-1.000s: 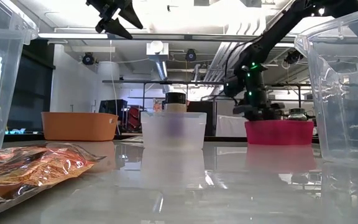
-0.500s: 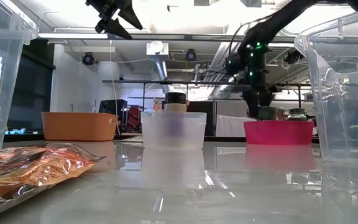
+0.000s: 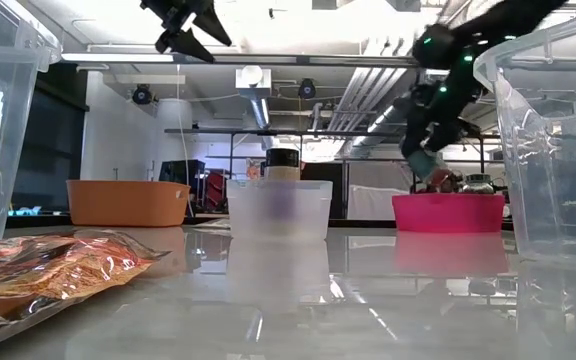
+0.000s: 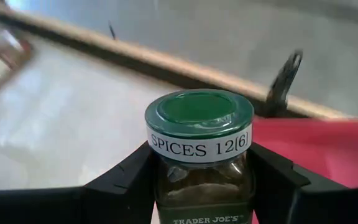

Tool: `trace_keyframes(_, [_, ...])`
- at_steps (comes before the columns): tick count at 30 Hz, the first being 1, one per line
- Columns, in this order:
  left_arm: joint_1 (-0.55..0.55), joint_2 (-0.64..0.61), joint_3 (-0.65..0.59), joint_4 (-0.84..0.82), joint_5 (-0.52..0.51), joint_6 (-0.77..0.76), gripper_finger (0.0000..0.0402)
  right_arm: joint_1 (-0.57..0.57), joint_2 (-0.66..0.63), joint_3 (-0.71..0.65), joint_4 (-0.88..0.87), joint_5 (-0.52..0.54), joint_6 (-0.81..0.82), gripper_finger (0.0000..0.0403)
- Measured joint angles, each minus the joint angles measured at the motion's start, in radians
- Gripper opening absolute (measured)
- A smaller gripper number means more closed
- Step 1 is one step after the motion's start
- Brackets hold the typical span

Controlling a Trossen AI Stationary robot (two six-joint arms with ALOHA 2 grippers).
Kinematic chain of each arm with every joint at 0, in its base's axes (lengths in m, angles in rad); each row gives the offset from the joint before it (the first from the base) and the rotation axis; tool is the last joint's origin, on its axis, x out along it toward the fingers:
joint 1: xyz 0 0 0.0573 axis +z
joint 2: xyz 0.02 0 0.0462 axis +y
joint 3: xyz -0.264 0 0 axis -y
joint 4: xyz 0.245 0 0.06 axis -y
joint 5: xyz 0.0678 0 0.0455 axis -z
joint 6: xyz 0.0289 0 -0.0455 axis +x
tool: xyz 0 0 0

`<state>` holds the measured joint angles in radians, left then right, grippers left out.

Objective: Sort spices by type
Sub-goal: Put the green seasoning bottle into the pink bin

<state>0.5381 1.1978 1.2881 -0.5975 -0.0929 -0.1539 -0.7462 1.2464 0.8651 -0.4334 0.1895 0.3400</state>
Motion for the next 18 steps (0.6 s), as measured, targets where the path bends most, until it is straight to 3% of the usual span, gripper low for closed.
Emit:
trace_keyframes(5, [0.004,0.036,0.0,0.136,0.006,-0.019,0.0294,0.039,-0.138,-0.216,0.398,0.237,-0.029,0.0193])
trace_keyframes(9, [0.005,0.069,0.0,0.184,0.022,-0.02,0.0294,0.039,-0.133,-0.27,0.449,0.262,0.062,0.0193])
trace_keyframes(14, [0.004,0.095,-0.001,0.173,0.03,-0.033,0.0294,0.052,-0.081,-0.315,0.469,0.371,0.146,0.0193])
trace_keyframes(18, [0.004,0.104,0.0,0.174,0.031,-0.051,0.0294,0.056,-0.035,-0.34,0.542,0.38,0.162,0.0193])
